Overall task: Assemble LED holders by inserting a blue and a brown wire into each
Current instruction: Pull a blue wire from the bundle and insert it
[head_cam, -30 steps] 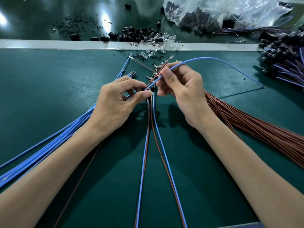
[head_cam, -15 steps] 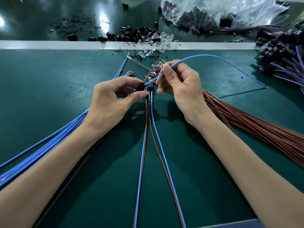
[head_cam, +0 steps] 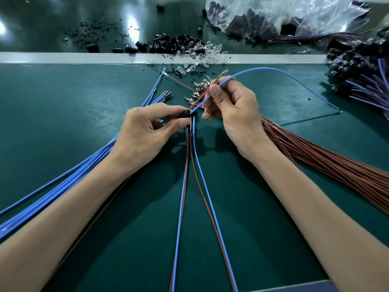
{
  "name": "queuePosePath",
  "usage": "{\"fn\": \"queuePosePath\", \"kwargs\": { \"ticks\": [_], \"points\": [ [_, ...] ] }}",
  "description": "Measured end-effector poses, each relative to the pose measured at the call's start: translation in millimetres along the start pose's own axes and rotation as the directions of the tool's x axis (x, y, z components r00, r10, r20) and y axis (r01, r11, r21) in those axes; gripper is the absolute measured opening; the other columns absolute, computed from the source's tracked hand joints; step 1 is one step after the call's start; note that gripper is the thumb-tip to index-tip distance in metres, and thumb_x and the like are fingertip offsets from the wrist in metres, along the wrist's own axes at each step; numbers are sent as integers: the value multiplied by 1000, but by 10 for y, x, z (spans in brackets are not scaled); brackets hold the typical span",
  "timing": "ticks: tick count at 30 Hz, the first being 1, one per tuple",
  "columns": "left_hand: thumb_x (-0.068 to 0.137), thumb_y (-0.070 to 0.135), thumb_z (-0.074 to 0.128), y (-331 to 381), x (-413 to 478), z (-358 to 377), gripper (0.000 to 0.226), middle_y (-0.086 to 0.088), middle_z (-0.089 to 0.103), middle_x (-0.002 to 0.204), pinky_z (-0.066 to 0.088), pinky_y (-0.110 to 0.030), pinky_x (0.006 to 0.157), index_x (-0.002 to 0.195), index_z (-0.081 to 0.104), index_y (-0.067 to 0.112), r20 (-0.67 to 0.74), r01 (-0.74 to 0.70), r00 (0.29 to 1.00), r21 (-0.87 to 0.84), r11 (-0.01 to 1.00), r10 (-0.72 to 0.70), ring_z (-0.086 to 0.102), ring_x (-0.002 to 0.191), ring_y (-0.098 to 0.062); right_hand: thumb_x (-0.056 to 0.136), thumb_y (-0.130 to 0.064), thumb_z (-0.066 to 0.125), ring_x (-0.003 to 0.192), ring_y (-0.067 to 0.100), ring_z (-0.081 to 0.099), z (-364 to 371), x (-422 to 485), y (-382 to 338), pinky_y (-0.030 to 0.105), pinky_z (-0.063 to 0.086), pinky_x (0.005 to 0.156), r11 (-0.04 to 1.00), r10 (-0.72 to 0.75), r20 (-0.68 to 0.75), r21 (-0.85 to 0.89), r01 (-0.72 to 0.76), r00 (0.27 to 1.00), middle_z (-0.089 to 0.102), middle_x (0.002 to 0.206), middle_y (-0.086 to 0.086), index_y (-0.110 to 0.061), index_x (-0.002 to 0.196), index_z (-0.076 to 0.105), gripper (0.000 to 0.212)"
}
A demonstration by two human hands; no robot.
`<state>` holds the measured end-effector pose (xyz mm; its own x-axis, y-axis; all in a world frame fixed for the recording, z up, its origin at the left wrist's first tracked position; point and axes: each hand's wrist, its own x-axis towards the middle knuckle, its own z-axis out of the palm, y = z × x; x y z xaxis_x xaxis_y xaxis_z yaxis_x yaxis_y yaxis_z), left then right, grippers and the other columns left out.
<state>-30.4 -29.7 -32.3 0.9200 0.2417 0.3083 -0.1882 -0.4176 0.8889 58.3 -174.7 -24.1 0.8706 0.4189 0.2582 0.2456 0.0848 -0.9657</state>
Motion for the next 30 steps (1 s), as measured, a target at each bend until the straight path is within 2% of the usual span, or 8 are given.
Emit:
{"fn": "queuePosePath", "kwargs": {
  "ticks": [4,8,12,16,20,23,27,30],
  "points": [
    [79,27,67,4,0,-1,20,17,67,85,42,-8,65,98,64,32,1,-35,999,10,999,35,54,67,10,97,-5,50,50,10,58,-7,-6,-7,20,49,55,1000,-23,-20,-17,22,1000,59,62,-6,-16,79,53,21],
    [81,20,68,25,2,-8,21,11,67,86,46,-16,67,98,64,32,4,-34,999,20,999,34,55,69,7,95,-4,53,50,5,58,65,-56,12,18,50,55,998,13,113,-68,-6,994,60,62,-7,-17,77,57,23],
    [81,14,71,34,-2,0,21,25,67,74,43,-10,58,91,65,32,0,-4,1000,21,1000,4,54,60,10,91,-6,61,51,2,57,60,-60,13,13,47,56,994,30,175,-105,-12,984,60,59,-11,-20,76,62,20],
    [80,20,70,43,-11,2,13,27,64,64,33,-3,51,92,68,27,-2,6,1000,18,1000,-6,48,50,9,86,-16,68,58,6,60,41,-61,17,19,50,58,996,31,150,-82,-18,988,65,68,-8,-19,83,64,6],
    [82,22,71,35,-16,2,14,24,54,50,26,-6,43,83,66,35,-13,26,1000,28,999,-25,33,41,0,96,-26,50,49,10,56,26,-21,-11,20,48,52,978,95,30,184,-99,995,66,62,-3,-13,85,53,18],
    [81,24,71,44,-23,1,11,24,53,48,25,-6,43,84,66,33,-9,36,999,33,999,-35,32,41,0,98,-19,51,47,7,53,6,-8,5,18,45,50,992,91,-16,88,-89,996,61,56,-7,-12,76,54,24],
    [80,25,70,53,-26,-1,9,23,51,46,24,-6,42,84,66,32,3,28,1000,20,999,-28,31,38,-1,91,-19,63,50,5,53,23,-31,41,15,44,53,995,96,86,-47,-92,992,59,58,-9,-9,78,64,16],
    [79,29,70,36,-19,-6,7,22,53,50,23,-9,42,84,67,33,-14,36,999,20,999,-36,29,43,-4,96,-31,55,54,5,55,18,-20,22,18,46,54,988,134,75,65,-139,988,60,61,-9,-13,95,64,20]
  ]
}}
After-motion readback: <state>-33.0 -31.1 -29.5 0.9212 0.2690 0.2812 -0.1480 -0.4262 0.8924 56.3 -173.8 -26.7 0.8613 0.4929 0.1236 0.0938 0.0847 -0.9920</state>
